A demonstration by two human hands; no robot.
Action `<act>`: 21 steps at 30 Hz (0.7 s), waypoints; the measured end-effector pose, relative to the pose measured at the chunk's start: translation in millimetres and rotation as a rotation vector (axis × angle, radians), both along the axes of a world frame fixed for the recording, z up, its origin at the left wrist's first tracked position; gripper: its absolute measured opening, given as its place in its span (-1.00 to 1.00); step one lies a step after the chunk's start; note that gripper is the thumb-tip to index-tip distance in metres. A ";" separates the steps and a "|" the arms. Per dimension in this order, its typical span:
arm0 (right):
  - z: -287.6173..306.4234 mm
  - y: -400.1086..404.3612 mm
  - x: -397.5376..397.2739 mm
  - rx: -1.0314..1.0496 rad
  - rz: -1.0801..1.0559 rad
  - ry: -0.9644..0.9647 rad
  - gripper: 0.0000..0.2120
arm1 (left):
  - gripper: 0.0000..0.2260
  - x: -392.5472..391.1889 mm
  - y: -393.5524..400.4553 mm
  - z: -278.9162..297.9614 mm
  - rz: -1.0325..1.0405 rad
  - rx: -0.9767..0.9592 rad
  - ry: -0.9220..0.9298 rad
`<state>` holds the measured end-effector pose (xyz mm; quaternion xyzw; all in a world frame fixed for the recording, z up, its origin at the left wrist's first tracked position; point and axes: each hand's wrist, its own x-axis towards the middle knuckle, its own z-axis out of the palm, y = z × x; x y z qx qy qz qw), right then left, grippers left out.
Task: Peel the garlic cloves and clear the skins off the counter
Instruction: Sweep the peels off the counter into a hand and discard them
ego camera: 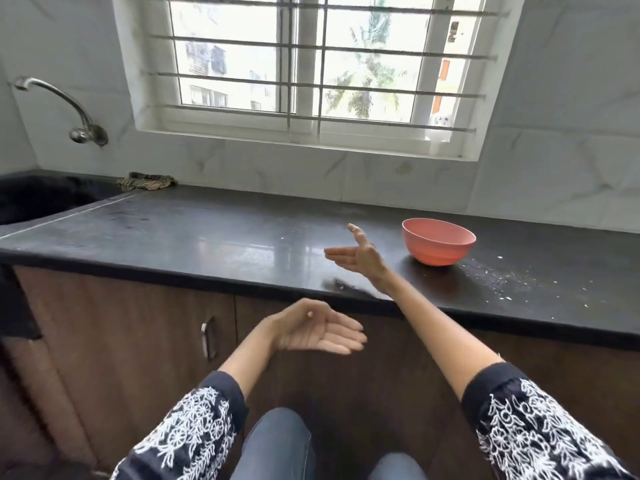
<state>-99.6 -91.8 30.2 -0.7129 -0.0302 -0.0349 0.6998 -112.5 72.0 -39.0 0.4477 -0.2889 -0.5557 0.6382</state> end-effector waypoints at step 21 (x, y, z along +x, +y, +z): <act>-8.9 19.6 -2.3 -0.068 0.149 0.013 -0.51 | -0.45 -20.5 -36.5 -4.0 0.505 -0.157 0.886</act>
